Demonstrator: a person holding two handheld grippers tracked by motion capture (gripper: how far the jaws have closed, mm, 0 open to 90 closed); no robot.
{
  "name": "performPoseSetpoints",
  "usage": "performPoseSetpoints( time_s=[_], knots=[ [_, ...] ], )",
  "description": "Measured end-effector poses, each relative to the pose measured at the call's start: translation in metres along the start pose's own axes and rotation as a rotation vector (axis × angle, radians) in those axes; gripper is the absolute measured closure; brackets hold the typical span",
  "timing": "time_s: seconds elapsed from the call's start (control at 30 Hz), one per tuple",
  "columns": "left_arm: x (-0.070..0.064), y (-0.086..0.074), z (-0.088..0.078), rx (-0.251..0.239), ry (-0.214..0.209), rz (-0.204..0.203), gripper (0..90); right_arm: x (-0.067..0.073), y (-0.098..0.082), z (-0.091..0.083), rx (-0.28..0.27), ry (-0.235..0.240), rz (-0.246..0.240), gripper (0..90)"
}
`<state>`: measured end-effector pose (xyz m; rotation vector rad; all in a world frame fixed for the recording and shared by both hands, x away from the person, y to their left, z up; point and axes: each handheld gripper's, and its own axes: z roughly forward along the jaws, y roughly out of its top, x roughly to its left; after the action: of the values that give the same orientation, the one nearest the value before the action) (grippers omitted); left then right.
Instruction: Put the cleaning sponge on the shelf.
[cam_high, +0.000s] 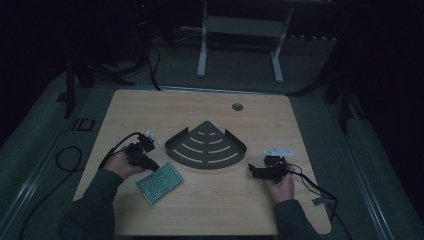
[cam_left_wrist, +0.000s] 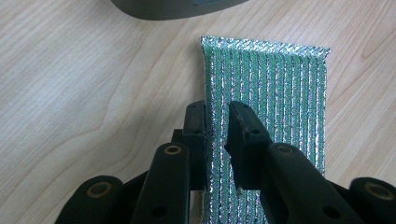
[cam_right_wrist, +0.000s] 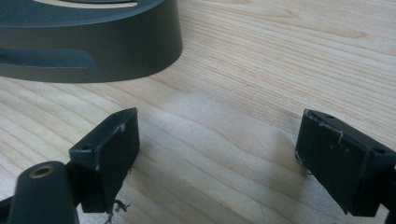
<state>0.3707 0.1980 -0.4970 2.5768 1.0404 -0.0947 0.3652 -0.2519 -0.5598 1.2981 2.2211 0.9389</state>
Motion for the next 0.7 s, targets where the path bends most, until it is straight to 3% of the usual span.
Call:
performPoseSetpoints(
  time_s=[0.23, 0.7],
  knots=[
    [0.001, 0.002, 0.005, 0.025, -0.027, -0.001, 75.0, 0.0, 0.0, 0.0, 0.0, 0.0, 0.0, 13.1],
    [0.007, 0.003, 0.013, 0.065, -0.038, -0.021, 72.3, 0.0, 0.0, 0.0, 0.0, 0.0, -0.001, 13.1]
  ],
)
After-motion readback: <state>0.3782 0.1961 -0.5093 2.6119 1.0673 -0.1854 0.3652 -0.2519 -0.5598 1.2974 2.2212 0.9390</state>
